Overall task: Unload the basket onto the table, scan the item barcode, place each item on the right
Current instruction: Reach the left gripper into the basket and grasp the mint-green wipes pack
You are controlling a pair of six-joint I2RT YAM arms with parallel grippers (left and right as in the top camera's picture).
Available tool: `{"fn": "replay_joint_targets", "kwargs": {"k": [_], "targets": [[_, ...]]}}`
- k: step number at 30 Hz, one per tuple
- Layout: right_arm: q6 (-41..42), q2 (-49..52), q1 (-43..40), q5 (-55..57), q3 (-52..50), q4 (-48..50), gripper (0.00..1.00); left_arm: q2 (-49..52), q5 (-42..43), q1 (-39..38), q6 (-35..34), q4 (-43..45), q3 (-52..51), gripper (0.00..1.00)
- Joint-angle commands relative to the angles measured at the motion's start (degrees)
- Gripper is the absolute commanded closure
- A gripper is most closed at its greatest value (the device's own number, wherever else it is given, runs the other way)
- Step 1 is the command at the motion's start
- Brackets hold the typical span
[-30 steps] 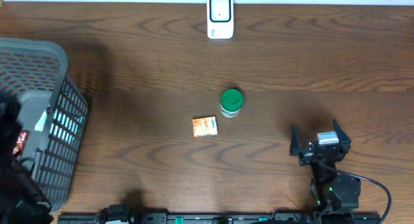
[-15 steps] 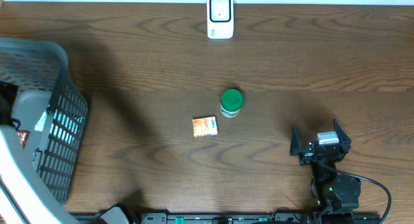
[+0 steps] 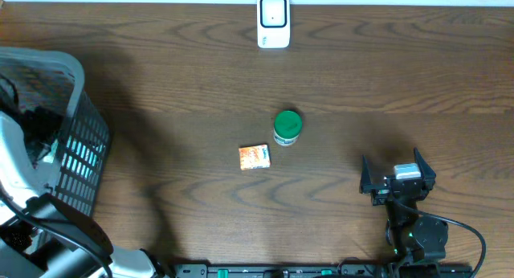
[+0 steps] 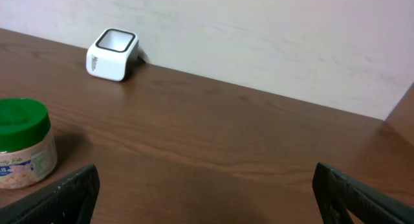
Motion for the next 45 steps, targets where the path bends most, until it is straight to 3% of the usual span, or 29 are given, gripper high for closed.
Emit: {"fn": "replay_joint_targets", "kwargs": {"k": [1, 12, 22, 24, 25, 31, 32, 33, 36, 45], "targets": [[0.9, -0.3, 0.1, -0.1, 0.0, -0.2, 0.01, -0.2, 6.4, 2.9, 3.2, 4.0, -6.2, 0.02], [0.9, -0.3, 0.1, -0.1, 0.0, -0.2, 0.01, 1.7, 17.7, 6.3, 5.6, 17.3, -17.3, 0.02], [0.9, -0.3, 0.1, -0.1, 0.0, -0.2, 0.01, 14.7, 26.6, 6.3, 5.6, 20.1, -18.3, 0.01], [0.9, -0.3, 0.1, -0.1, 0.0, -0.2, 0.01, 16.1, 27.9, 6.3, 5.6, 20.4, -18.3, 0.17], [0.9, -0.3, 0.1, -0.1, 0.0, -0.2, 0.01, 16.1, 28.0, 6.3, 5.6, 20.4, -18.3, 0.3], [0.9, -0.3, 0.1, -0.1, 0.0, -0.2, 0.01, 11.2, 28.0, 6.4, 5.9, 20.2, -17.5, 0.67], [0.9, -0.3, 0.1, -0.1, 0.0, -0.2, 0.01, 7.7, 28.0, 6.8, 5.8, 20.2, -17.4, 0.81], [0.9, -0.3, 0.1, -0.1, 0.0, -0.2, 0.01, 6.0, 28.0, 7.0, 5.8, 20.2, -17.3, 0.87], [0.9, -0.3, 0.1, -0.1, 0.0, -0.2, 0.01, -0.5, 28.0, 7.8, 5.4, 20.2, -16.6, 0.92], [0.9, -0.3, 0.1, -0.1, 0.0, -0.2, 0.01, -28.4, 28.3, 11.7, -3.5, 18.3, -13.6, 0.92]]}}
